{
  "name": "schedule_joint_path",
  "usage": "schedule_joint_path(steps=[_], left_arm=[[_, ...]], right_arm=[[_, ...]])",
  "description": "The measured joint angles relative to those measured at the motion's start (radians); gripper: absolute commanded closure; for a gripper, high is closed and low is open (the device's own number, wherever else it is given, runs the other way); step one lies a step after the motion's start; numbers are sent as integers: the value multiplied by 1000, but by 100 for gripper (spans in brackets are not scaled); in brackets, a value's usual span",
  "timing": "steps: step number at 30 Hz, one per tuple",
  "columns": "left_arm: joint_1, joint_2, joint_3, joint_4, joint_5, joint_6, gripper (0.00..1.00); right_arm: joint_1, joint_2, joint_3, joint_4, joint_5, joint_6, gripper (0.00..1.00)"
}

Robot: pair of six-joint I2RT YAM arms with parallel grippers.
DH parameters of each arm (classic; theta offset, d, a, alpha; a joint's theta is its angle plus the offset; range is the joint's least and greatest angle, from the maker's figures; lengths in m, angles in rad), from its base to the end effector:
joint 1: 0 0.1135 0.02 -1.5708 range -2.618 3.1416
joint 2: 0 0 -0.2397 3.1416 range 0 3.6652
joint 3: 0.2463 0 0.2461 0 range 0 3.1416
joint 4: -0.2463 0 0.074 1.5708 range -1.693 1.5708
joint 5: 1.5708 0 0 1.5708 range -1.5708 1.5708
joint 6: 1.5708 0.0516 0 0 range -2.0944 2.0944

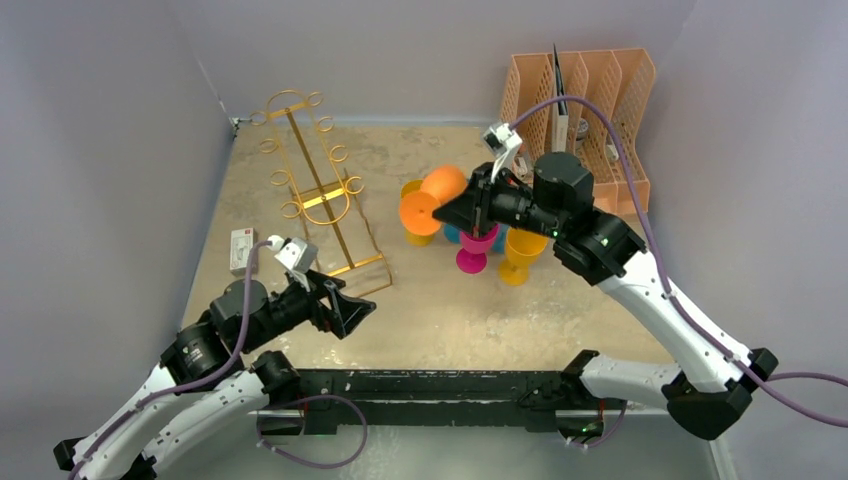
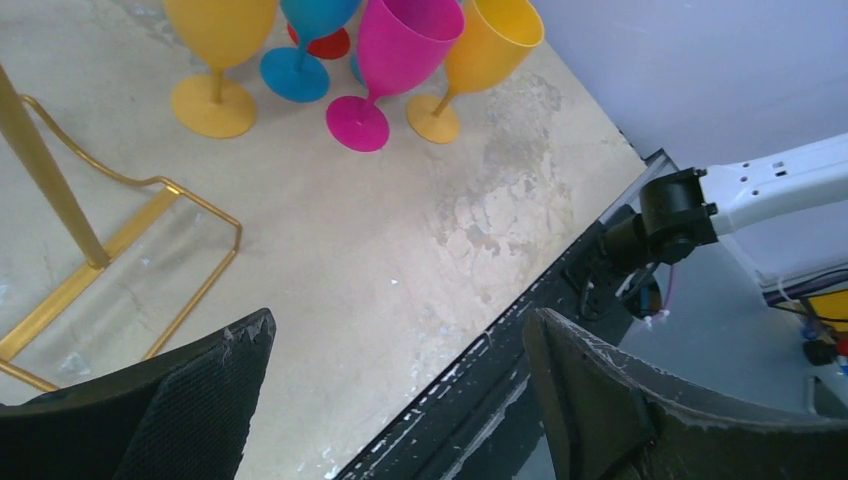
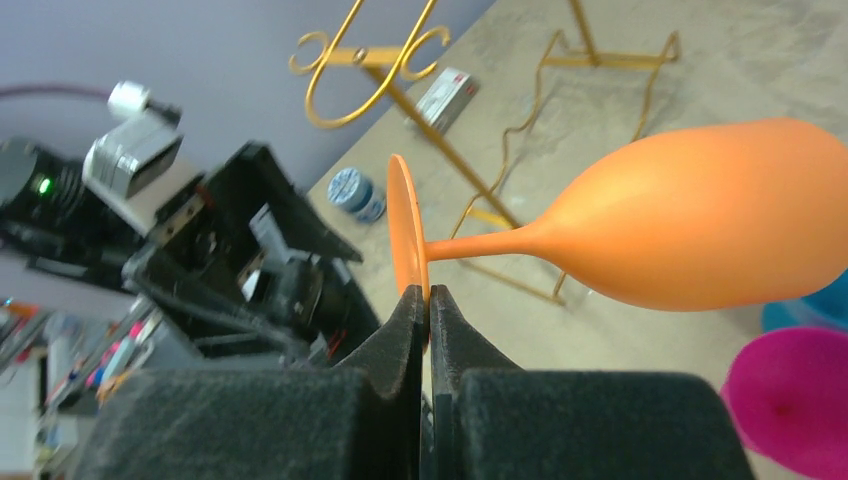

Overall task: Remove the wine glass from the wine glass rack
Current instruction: Place the wine glass at the center of the board.

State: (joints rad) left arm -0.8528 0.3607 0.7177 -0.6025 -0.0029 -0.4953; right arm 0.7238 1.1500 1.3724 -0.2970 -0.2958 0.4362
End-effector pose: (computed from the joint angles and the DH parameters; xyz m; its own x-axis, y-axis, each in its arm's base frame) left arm 0.0792 -0.0904 0.3072 -0.4977 -0.1526 -0.8538 0.5850 0.6677 -0.4604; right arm 0.1883 0.1865 0.4343 -0.4103 0.1768 -0.8947 -0.7480 0.4960 0.4410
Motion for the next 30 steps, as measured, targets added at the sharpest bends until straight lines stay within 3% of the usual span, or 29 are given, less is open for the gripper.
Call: schedule_joint_path(steps=[8,18,30], left_arm=[[0,-16,-19,67,94,-116,17],[0,-24,-144,256,244,-255,32],[0,94,-227,474,396,-308,54]], right_arm=[[50,-87,-126,-56,-164,9,100],[124,-126,-286,-68,-222,19,100],[151,-101,-380,48,-268,63,100]])
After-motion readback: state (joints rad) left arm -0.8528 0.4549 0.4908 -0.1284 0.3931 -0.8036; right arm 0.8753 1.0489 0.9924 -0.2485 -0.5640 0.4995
